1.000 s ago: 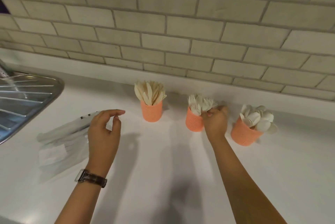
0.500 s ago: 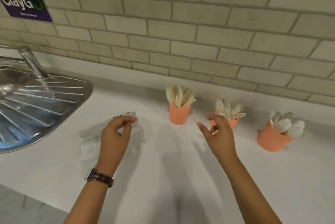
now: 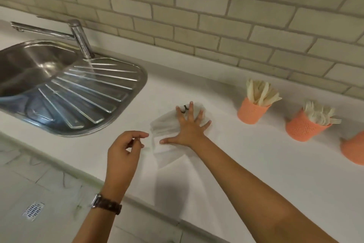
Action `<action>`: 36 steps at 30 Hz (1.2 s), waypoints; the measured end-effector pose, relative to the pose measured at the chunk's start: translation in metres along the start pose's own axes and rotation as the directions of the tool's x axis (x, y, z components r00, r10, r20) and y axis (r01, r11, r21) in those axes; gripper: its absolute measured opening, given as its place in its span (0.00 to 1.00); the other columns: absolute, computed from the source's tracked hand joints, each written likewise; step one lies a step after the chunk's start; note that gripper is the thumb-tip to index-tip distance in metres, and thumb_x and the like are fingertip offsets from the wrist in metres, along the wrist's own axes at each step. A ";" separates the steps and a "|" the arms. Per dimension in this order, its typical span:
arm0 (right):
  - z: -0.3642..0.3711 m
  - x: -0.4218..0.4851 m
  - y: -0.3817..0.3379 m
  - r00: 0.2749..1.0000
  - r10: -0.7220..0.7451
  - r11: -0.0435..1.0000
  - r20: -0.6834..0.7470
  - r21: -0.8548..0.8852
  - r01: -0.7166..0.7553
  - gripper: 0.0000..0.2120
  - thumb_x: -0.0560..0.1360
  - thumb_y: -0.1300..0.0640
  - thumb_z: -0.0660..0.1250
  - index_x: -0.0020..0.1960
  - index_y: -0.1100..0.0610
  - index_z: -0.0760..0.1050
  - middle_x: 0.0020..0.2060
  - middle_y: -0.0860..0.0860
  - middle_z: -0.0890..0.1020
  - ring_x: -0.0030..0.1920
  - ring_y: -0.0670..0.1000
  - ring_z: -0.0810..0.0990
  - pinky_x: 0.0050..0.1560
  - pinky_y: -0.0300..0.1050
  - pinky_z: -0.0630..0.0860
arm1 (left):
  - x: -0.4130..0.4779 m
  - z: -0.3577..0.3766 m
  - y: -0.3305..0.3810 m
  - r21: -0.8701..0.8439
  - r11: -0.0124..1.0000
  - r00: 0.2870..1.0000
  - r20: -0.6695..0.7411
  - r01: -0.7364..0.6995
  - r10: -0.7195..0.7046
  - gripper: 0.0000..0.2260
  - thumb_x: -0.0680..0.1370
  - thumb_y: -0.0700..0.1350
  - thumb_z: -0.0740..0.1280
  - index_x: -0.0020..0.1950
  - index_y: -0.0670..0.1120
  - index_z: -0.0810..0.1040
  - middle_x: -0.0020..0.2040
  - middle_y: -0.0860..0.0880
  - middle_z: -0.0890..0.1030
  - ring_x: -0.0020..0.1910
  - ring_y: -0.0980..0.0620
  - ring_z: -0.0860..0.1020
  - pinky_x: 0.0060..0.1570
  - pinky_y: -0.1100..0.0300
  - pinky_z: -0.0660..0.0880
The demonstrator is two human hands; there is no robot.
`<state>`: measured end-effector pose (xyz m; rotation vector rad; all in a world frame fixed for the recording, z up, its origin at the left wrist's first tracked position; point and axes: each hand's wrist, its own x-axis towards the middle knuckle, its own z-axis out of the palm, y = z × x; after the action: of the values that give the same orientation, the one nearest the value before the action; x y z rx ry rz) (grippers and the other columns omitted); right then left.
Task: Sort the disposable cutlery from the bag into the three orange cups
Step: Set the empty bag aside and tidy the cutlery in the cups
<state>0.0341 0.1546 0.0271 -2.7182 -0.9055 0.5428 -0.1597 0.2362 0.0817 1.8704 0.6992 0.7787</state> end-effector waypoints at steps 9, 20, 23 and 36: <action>0.040 -0.013 0.020 0.999 0.024 0.998 0.044 0.053 -0.027 0.40 0.67 0.33 0.66 0.74 0.44 0.58 0.78 0.53 0.48 0.76 0.61 0.40 0.69 0.71 0.43 | -0.012 -0.024 -0.023 0.025 0.995 0.995 -0.036 0.094 -0.093 0.18 0.76 0.33 0.59 0.42 0.56 0.79 0.47 0.66 0.79 0.41 0.61 0.79 0.37 0.76 0.70; 0.054 -0.261 0.195 0.848 0.252 0.893 -0.465 0.450 -0.018 0.21 0.71 0.66 0.65 0.64 0.55 0.70 0.57 0.48 0.70 0.51 0.50 0.76 0.47 0.34 0.74 | -0.119 0.111 0.054 -0.125 0.992 0.910 0.412 0.003 0.049 0.15 0.77 0.33 0.60 0.45 0.50 0.80 0.45 0.57 0.82 0.40 0.61 0.79 0.39 0.76 0.70; 0.054 -0.369 0.247 0.713 0.428 0.848 -0.555 0.519 -0.105 0.33 0.70 0.69 0.64 0.70 0.46 0.64 0.64 0.41 0.61 0.50 0.38 0.72 0.44 0.28 0.75 | -0.183 0.159 0.082 -0.166 0.986 0.829 0.550 -0.009 0.100 0.15 0.77 0.33 0.60 0.44 0.51 0.80 0.44 0.59 0.82 0.40 0.61 0.79 0.39 0.76 0.71; 0.094 -0.689 0.401 0.287 0.907 0.401 -0.309 0.845 -0.354 0.13 0.68 0.59 0.75 0.50 0.63 0.79 0.52 0.50 0.72 0.49 0.47 0.74 0.44 0.21 0.65 | -0.475 0.329 0.185 -0.223 0.972 0.290 0.928 -0.077 0.236 0.15 0.78 0.37 0.61 0.43 0.56 0.80 0.47 0.59 0.82 0.41 0.61 0.80 0.45 0.69 0.73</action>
<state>-0.3028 -0.5740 0.0005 -2.1028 0.7058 -0.2340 -0.1843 -0.3689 0.0383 1.8679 -0.3483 -0.3027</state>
